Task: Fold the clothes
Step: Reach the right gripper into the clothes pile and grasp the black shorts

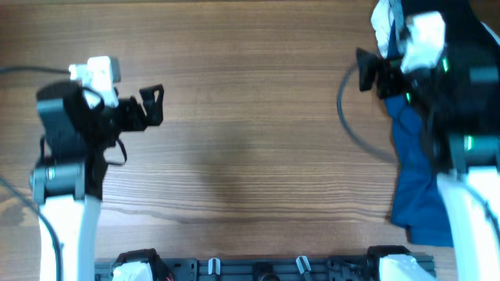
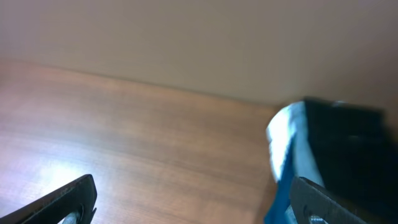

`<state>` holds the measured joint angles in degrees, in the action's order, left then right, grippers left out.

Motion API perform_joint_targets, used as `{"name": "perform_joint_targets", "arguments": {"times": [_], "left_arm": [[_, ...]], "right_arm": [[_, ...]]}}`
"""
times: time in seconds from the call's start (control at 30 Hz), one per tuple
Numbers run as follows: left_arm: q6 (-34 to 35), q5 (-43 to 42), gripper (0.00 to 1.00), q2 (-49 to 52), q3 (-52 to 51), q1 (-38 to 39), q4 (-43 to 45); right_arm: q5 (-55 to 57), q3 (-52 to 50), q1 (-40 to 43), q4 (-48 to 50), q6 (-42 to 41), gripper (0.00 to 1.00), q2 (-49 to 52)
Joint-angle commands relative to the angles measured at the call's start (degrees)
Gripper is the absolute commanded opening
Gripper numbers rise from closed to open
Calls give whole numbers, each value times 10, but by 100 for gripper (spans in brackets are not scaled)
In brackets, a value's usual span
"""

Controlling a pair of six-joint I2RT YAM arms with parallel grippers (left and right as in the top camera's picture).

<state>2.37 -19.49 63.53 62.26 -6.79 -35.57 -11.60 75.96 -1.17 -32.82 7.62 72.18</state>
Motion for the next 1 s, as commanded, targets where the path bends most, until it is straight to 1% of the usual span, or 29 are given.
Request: {"name": "perform_joint_targets", "arguments": {"times": [0.0,0.1,0.17,0.23,0.33,0.43,0.53,0.57,0.73,0.83,0.9,0.97], "left_arm": [[-5,-35,100,69,35,3,-11],[-4,-35,100,101,35,3,-12],[-4,-35,100,114,34,3,-12],[-4,-35,100,128,34,3,-14],[-4,-35,100,137,34,3,-22],[-2,-46,100,137,34,3,-23],[-2,-70,100,137,34,3,-22],[-2,-71,100,137,34,3,-22],[-1,-82,100,137,34,3,-22],[2,-84,100,137,34,3,-26],[8,-84,100,137,34,3,-26],[11,-84,100,137,34,3,-26]], "right_arm": [[-108,92,0,-66,49,100,98],[-118,100,0,-67,43,100,150],[-100,100,1,-63,51,100,177],[-37,100,5,-49,42,100,207],[79,100,27,-8,-18,100,242],[141,100,64,36,-49,100,271],[142,100,111,73,-48,98,301],[142,100,127,84,-48,96,315],[142,100,184,120,-43,95,376],[141,100,202,140,-43,92,402],[142,100,204,146,-26,90,420],[142,100,204,153,-6,89,437]]}}
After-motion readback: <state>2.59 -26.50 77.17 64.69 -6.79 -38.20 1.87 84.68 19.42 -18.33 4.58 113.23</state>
